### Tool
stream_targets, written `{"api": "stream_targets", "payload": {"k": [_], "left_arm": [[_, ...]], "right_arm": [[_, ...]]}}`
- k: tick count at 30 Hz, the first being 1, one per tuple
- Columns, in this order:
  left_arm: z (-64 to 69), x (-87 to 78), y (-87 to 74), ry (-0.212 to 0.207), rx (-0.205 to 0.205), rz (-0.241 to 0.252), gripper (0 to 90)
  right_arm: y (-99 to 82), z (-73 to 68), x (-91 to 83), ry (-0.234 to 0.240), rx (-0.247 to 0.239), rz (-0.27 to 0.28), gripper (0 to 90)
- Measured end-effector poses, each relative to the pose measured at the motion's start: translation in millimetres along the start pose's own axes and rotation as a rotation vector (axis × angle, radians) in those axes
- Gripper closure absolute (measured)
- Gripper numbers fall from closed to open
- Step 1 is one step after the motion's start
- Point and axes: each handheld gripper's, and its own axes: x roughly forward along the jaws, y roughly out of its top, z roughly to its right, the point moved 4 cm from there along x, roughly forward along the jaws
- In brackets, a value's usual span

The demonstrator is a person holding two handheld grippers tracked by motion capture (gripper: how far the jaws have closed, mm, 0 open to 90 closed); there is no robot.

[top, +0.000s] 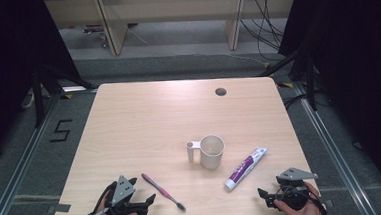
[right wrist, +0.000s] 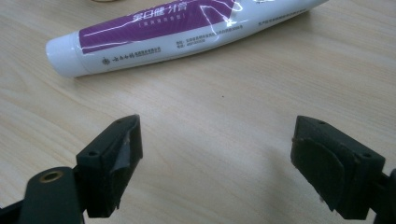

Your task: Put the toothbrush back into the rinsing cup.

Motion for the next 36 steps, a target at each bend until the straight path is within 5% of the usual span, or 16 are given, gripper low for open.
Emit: {"api": "stream_targets", "payload": {"k": [4,5,7,12,18,20,23,25,32,34,36], "left_arm": [[-0.9,-1.3,0.5,-0.007,0.022,-0.019,16.0],[-0.4,-1.2,0.8,-0.010,0.023,-0.019,16.0],[0.8,-0.9,0.6,-0.013,0.041,-0.026,15.7],[4.9,1.3,2.4,-0.038,0.102,-0.061,15.3],[6.0,0.5,13.7,-0.065,0.215,-0.079,15.0],[7.6,0.4,17.6,-0.085,0.241,-0.096,15.3],[11.3,2.0,24.1,-0.100,0.277,-0.104,16.0],[14.5,4.0,27.7,-0.131,0.304,-0.118,20.0],[23.8,15.8,37.1,-0.189,0.453,-0.195,30.8],[25.4,19.8,38.5,-0.207,0.477,-0.212,33.6],[24.3,23.5,40.7,-0.202,0.501,-0.228,36.9]], "right_arm": [[-0.2,0.3,-0.7,-0.001,0.018,0.006,18.0],[0.0,1.9,1.0,0.008,-0.014,0.020,18.1],[0.6,0.4,0.2,0.007,0.005,0.017,18.1],[2.0,2.9,-0.3,-0.004,-0.033,0.027,18.3],[2.3,4.3,1.1,-0.014,-0.052,0.047,18.5],[1.5,0.2,0.9,0.003,0.004,0.028,18.5],[1.9,4.9,2.2,-0.007,-0.042,0.051,19.7],[2.6,2.8,0.2,0.006,-0.006,0.036,20.2],[3.2,3.5,0.8,0.017,-0.030,0.046,20.3],[1.7,-1.5,-0.5,0.024,0.033,0.021,20.3],[1.9,-1.4,-0.3,0.023,0.032,0.022,20.3]]}}
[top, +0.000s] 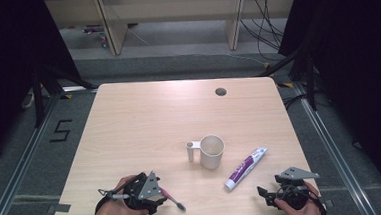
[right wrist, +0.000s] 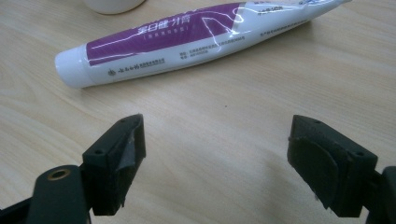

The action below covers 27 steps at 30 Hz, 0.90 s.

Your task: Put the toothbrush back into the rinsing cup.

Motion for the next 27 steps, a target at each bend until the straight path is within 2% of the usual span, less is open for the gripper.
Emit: {"api": "stream_targets", "payload": {"k": [5,6,8,9,11,12,14,15,16,17,20,21,23,24,25,27], "left_arm": [[-0.9,6.9,0.9,-0.044,0.038,-0.049,41.9],[-1.4,8.0,0.6,-0.050,0.042,-0.054,42.3],[-2.3,9.9,-0.2,-0.067,0.047,-0.070,43.0],[-2.7,10.9,-0.6,-0.069,0.049,-0.077,43.6],[-4.3,12.0,-1.2,-0.076,0.063,-0.097,44.9],[-5.0,12.6,-1.2,-0.072,0.068,-0.100,45.3],[-5.4,13.5,-1.5,-0.075,0.084,-0.113,46.2],[-5.9,14.3,-1.9,-0.079,0.089,-0.121,46.6],[-6.6,15.1,-2.0,-0.078,0.087,-0.126,46.6],[-7.1,15.8,-2.2,-0.083,0.087,-0.132,47.0],[-8.5,17.3,-1.3,-0.095,0.090,-0.149,48.0],[-9.0,18.0,-1.1,-0.099,0.092,-0.151,48.9],[-9.6,18.8,-0.9,-0.108,0.093,-0.162,51.3],[-10.2,19.0,-0.8,-0.113,0.092,-0.168,51.8],[-10.6,18.9,-0.7,-0.116,0.093,-0.169,53.0],[-11.3,18.8,-0.6,-0.123,0.092,-0.178,54.8]], "right_arm": [[-0.1,-1.0,0.4,0.007,0.005,-0.006,20.5],[0.2,1.0,1.1,0.004,-0.022,0.005,20.5],[0.2,0.0,0.9,0.006,-0.009,0.002,20.6],[-0.2,1.1,1.7,0.005,-0.028,0.009,20.7],[0.3,0.0,1.0,0.007,-0.017,0.004,20.7],[1.2,2.9,1.4,-0.003,-0.055,0.017,20.7],[1.4,3.1,1.7,-0.001,-0.063,0.018,20.8],[1.7,2.4,3.8,0.025,-0.064,0.030,20.9],[1.9,2.7,2.2,0.009,-0.065,0.027,21.1],[1.5,1.3,1.0,0.002,-0.044,0.017,21.2],[1.8,0.5,1.1,0.004,-0.044,0.019,21.3],[1.5,-1.7,2.6,0.026,-0.025,0.020,21.3],[1.6,-1.7,3.2,0.032,-0.034,0.022,21.5],[2.3,0.8,3.7,0.029,-0.059,0.030,21.6],[0.8,-1.9,2.7,0.016,-0.027,0.020,21.6],[1.4,-0.8,3.3,0.019,-0.046,0.027,21.8]]}}
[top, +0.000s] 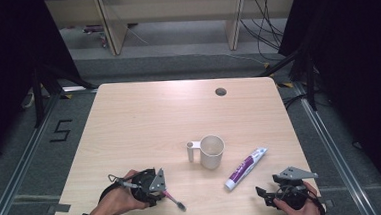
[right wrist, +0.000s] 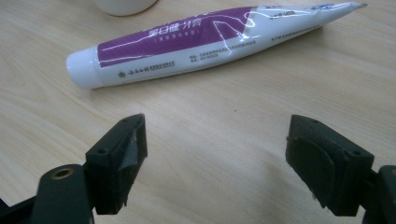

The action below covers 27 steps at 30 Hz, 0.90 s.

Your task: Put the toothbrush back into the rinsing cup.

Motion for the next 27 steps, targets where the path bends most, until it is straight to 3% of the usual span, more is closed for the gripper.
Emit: {"api": "stream_targets", "payload": {"k": [3,6,10,11,14,15,16,18,19,27], "left_arm": [[0.2,0.6,-0.1,-0.017,0.007,-0.024,58.6],[0.9,1.6,-0.1,-0.034,0.003,-0.039,62.1],[1.0,1.0,-0.6,-0.053,-0.004,-0.056,67.9],[1.0,0.8,-0.7,-0.058,-0.009,-0.062,69.2],[1.1,1.0,-0.1,-0.066,-0.016,-0.074,72.6],[1.3,1.1,0.6,-0.069,-0.013,-0.078,73.7],[1.4,1.3,1.2,-0.071,-0.011,-0.083,75.0],[1.6,1.6,2.5,-0.077,-0.013,-0.092,76.3],[1.6,1.7,3.0,-0.081,-0.011,-0.098,77.0],[0.0,2.8,7.3,-0.127,-0.048,-0.153,80.5]], "right_arm": [[0.0,-2.4,-1.1,0.009,0.030,-0.014,21.9],[0.6,0.3,-0.2,0.012,-0.001,-0.008,22.0],[-0.1,-2.7,0.1,0.018,0.027,-0.021,22.2],[0.5,0.1,0.3,0.011,-0.011,-0.013,22.2],[0.6,0.1,-0.1,0.002,-0.015,-0.013,22.4],[0.1,-2.2,0.0,0.014,0.007,-0.023,22.4],[0.6,0.1,0.1,0.005,-0.025,-0.017,22.4],[0.9,0.2,0.4,0.005,-0.034,-0.015,22.5],[0.1,-3.1,0.5,0.013,0.007,-0.021,22.5],[0.0,-3.9,0.7,0.024,0.004,-0.031,22.7]]}}
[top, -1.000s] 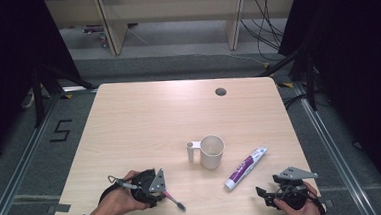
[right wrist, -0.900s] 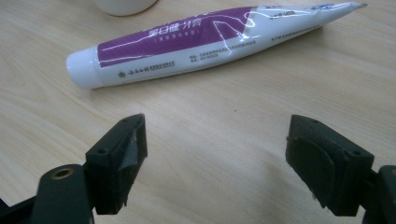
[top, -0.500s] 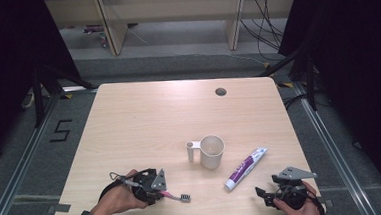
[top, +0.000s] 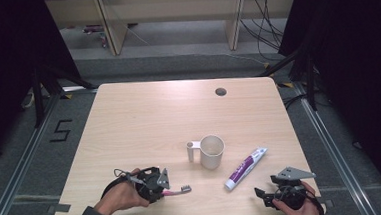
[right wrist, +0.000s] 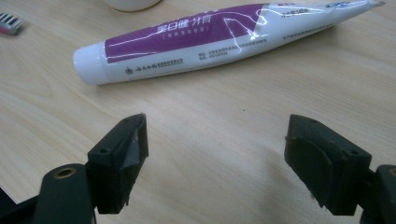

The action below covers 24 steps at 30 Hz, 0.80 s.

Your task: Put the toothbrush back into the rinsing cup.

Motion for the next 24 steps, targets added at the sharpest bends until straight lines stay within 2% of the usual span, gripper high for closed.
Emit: {"api": "stream_targets", "payload": {"k": [3,5,8,9,10,11,15,16,18,20,21,22,24], "left_arm": [[-0.3,0.3,1.1,-0.011,-0.021,-0.013,80.5],[-2.5,-0.1,3.3,-0.020,-0.027,-0.044,80.5],[-2.0,0.3,5.1,-0.027,-0.062,-0.063,80.7],[-2.0,0.4,5.8,-0.026,-0.064,-0.071,80.7],[-1.6,0.6,6.6,-0.025,-0.066,-0.078,80.8],[-1.2,0.7,7.4,-0.024,-0.069,-0.086,80.8],[-1.4,1.3,11.5,-0.026,-0.070,-0.129,80.9],[-1.9,1.7,12.9,-0.020,-0.064,-0.140,81.3],[-2.4,1.9,15.3,-0.012,-0.055,-0.166,81.4],[-2.0,3.0,17.0,-0.011,-0.060,-0.175,81.6],[-2.0,3.0,17.7,-0.010,-0.056,-0.183,81.8],[-1.9,3.3,18.4,-0.008,-0.055,-0.187,81.9],[-1.6,3.6,19.5,-0.009,-0.056,-0.201,82.0]], "right_arm": [[0.3,0.4,0.0,-0.002,-0.006,0.005,22.7],[0.1,0.3,0.3,-0.004,-0.009,0.003,22.7],[0.4,-0.2,0.6,-0.004,-0.015,0.009,22.7],[0.4,-0.2,0.8,-0.002,-0.018,0.009,22.8],[1.0,1.8,1.3,-0.005,-0.046,0.016,22.8],[1.1,1.7,1.3,-0.006,-0.047,0.016,22.8],[1.2,1.2,0.9,-0.007,-0.043,0.015,23.0],[0.6,-1.3,0.9,0.003,-0.017,0.007,23.2],[1.3,2.0,1.6,-0.004,-0.063,0.024,23.1],[1.7,-0.1,1.1,0.005,-0.045,0.024,23.2],[2.1,2.0,1.1,-0.003,-0.070,0.029,23.2],[1.4,0.4,1.2,0.005,-0.051,0.019,23.2],[1.4,-0.3,1.3,0.008,-0.044,0.018,23.2]]}}
